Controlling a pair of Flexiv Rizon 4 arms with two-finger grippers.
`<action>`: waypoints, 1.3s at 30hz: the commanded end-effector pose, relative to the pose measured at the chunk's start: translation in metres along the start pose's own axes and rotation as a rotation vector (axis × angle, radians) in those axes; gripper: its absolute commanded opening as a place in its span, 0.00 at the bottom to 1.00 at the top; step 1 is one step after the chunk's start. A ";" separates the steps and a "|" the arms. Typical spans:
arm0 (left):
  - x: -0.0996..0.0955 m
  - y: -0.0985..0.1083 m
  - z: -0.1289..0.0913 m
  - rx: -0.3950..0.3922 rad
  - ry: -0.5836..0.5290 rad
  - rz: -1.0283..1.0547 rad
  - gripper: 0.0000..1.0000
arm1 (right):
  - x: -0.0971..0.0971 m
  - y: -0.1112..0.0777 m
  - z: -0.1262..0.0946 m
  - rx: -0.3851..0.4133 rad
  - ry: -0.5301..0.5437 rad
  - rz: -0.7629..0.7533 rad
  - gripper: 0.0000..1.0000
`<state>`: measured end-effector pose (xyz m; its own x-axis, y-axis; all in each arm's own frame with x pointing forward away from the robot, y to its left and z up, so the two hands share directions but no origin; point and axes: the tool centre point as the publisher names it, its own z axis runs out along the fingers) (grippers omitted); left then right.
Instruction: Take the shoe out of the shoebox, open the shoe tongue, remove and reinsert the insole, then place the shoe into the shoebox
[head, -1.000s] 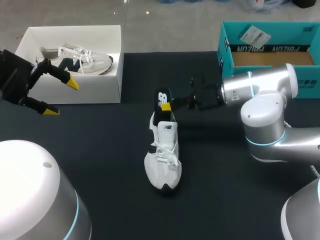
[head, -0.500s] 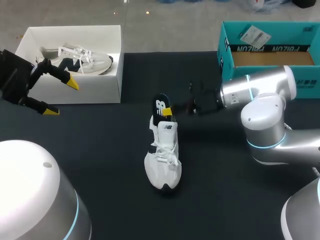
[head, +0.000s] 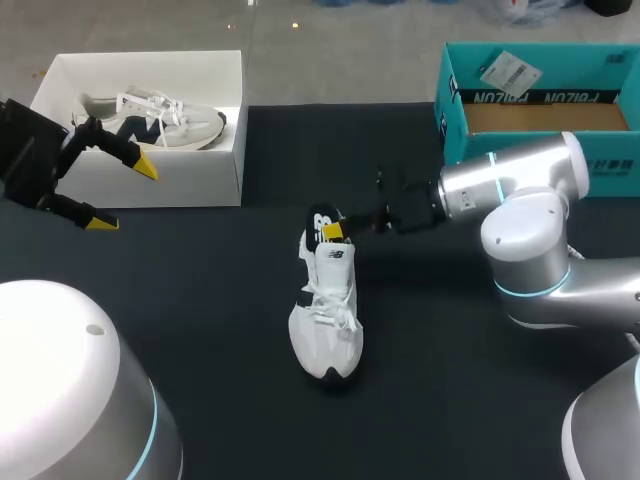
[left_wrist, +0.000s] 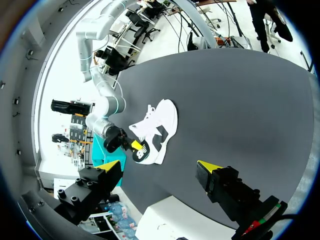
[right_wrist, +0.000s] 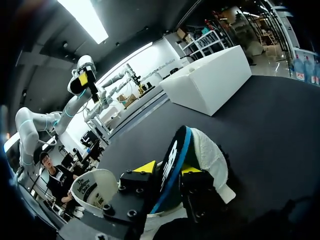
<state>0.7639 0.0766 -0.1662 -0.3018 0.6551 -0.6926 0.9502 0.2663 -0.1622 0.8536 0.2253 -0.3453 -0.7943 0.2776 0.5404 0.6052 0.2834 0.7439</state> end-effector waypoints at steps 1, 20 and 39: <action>0.000 0.000 0.000 -0.002 0.004 -0.001 1.00 | 0.001 0.013 -0.001 -0.011 -0.009 -0.018 0.69; 0.000 0.000 0.000 -0.002 0.004 -0.001 1.00 | 0.003 0.002 0.004 0.014 -0.017 -0.003 0.00; 0.000 0.000 0.000 -0.002 0.004 -0.001 1.00 | 0.005 -0.009 0.007 0.048 0.004 0.004 0.26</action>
<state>0.7639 0.0766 -0.1662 -0.3018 0.6551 -0.6926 0.9501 0.2663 -0.1622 0.8434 0.2288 -0.3524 -0.7907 0.2769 0.5459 0.6118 0.3297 0.7190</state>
